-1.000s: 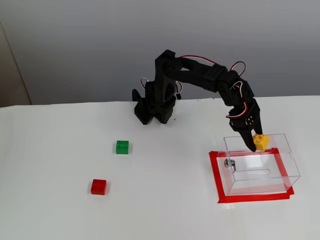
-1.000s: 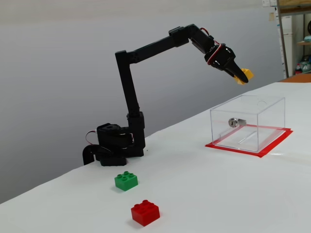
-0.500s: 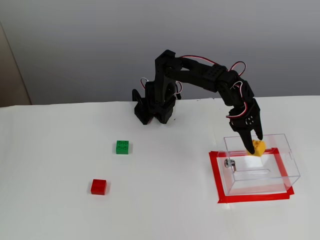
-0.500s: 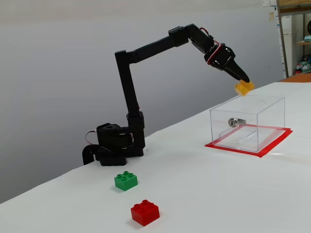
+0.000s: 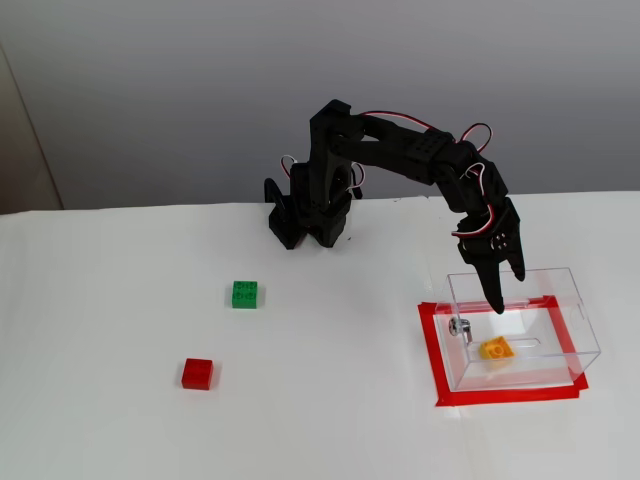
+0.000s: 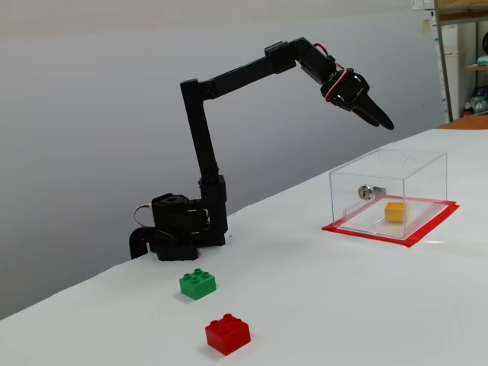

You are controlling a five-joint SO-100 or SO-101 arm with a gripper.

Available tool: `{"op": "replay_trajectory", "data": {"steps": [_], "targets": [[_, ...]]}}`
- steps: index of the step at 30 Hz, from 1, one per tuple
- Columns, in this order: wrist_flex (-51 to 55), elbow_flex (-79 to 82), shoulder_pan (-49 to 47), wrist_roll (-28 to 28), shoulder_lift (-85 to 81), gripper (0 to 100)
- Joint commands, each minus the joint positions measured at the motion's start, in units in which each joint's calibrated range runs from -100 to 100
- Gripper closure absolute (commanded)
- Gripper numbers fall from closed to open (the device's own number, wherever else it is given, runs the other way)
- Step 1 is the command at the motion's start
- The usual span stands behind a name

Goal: Pick the yellow lego brick and place it into the transparent box

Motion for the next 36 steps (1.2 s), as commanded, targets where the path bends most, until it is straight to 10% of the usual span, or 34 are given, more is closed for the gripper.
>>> {"op": "replay_trajectory", "data": {"steps": [1, 23, 36], "targets": [[-0.5, -1.4, 1.0, 0.2, -2.4, 71], [0.2, 10.0, 17.7, 0.3, -16.6, 71], [0.0, 32.5, 42.9, 0.3, -42.1, 98]]}}
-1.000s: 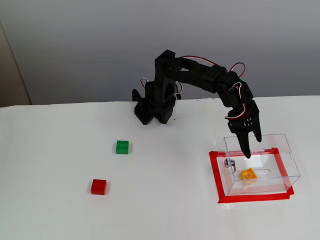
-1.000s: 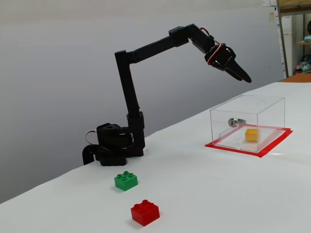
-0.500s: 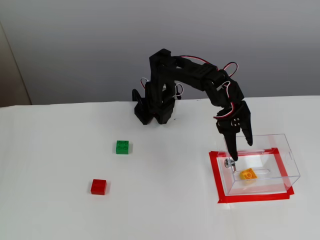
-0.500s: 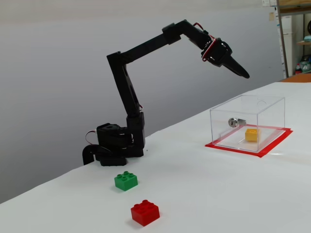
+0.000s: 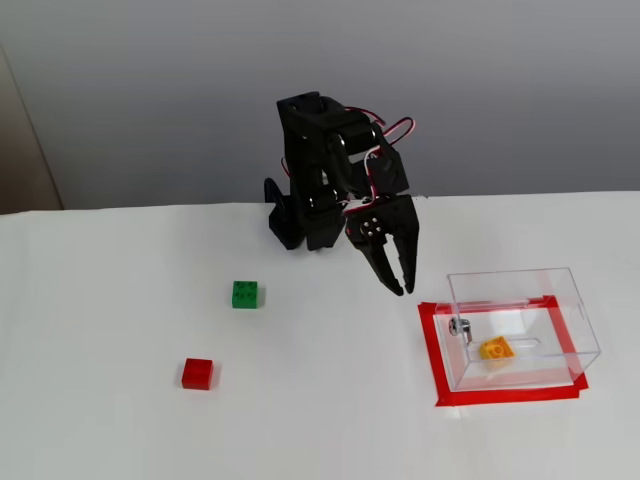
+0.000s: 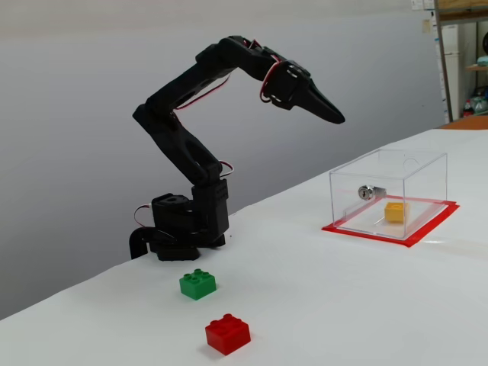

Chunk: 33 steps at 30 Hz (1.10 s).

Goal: Pick the yellow lego brick and place it into the transparent box

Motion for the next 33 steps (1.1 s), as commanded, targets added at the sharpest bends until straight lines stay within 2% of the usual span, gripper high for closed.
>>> {"op": "replay_trajectory", "data": {"steps": [1, 8, 15, 20, 27, 33], "targets": [[-0.3, 6.5, 6.2, 0.2, -7.6, 98], [-0.8, 25.9, 14.2, 0.1, -21.2, 98], [-8.5, 45.3, 17.3, 0.1, -37.6, 98], [-9.5, 58.8, 19.5, 0.1, -48.6, 98], [-9.5, 70.1, 21.1, 0.1, -57.4, 98], [-9.6, 75.2, 21.1, 0.2, -58.2, 98]]}}
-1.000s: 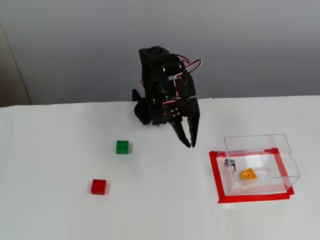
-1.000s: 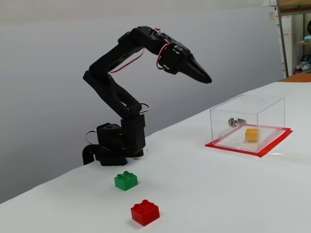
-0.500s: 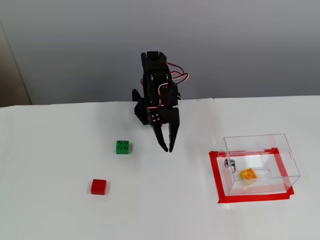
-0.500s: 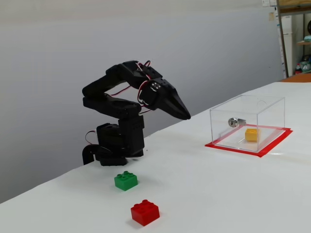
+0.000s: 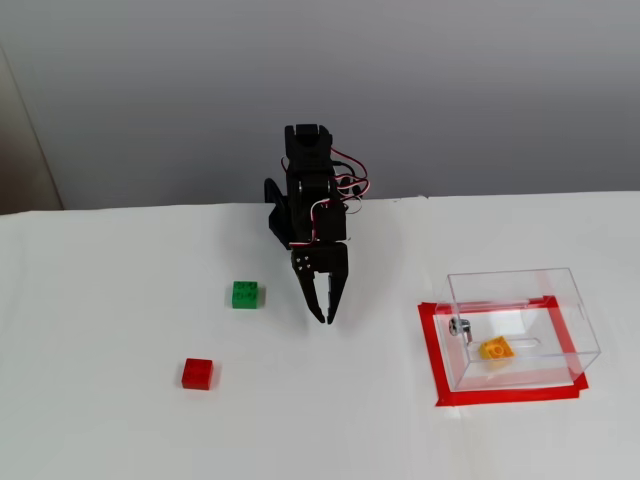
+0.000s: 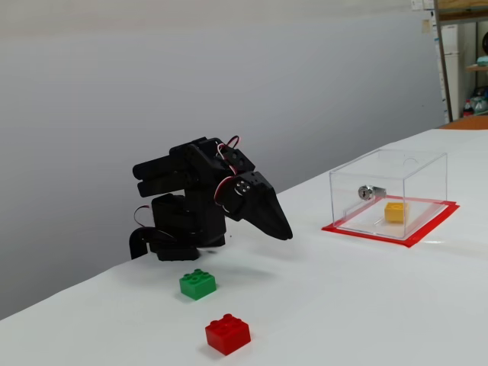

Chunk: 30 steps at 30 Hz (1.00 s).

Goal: Pick the yellow lego brick and place it into the transparent box

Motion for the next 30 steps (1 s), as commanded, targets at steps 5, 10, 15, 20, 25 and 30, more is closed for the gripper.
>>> {"op": "replay_trajectory", "data": {"steps": [5, 10, 15, 20, 25, 30], "targets": [[-0.3, 2.0, 0.4, 0.2, -0.6, 98], [-0.1, 4.8, 0.4, 0.2, -0.6, 98], [-0.3, 5.2, 0.4, 0.2, -0.6, 98], [-0.3, 5.2, 0.4, 0.2, -0.6, 98], [-0.3, 5.2, 0.4, 0.2, -0.6, 98], [-0.5, 5.3, 0.4, 0.2, -0.6, 98]]}}
